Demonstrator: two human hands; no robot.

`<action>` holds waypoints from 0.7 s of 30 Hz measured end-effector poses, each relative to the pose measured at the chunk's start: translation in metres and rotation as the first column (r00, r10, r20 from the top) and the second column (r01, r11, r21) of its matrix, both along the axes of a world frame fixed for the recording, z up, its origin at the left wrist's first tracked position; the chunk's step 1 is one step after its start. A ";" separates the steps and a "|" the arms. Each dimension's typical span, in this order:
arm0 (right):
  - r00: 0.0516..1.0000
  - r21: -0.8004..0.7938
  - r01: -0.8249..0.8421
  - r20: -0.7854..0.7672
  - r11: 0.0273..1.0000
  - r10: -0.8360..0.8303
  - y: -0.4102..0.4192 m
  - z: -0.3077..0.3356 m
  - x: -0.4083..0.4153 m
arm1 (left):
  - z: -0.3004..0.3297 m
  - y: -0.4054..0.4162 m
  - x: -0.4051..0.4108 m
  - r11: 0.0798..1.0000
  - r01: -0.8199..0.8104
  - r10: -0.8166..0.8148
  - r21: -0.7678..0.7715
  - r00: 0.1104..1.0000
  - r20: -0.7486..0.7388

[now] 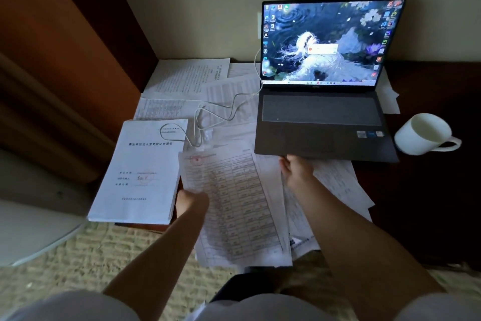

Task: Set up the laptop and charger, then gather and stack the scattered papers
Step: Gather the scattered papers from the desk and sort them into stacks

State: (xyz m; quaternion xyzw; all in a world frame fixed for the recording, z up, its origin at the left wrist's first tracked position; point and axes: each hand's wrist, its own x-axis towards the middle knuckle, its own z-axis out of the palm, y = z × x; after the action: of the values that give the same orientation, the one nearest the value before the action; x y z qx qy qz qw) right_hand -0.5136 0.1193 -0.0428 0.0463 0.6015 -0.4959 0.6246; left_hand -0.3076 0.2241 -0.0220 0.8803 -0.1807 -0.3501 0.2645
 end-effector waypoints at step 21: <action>0.174 0.327 -0.800 -0.676 0.503 0.716 0.139 0.009 0.013 | 0.008 0.116 0.007 0.980 -0.090 0.027 -0.175 0.941 -0.337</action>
State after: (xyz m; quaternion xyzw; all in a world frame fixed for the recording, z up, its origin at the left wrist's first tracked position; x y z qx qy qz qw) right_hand -0.5004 0.2579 -0.0342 -0.4978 0.7127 -0.1195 0.4796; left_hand -0.3009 0.3400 -0.0140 0.7844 -0.1393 -0.4672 0.3834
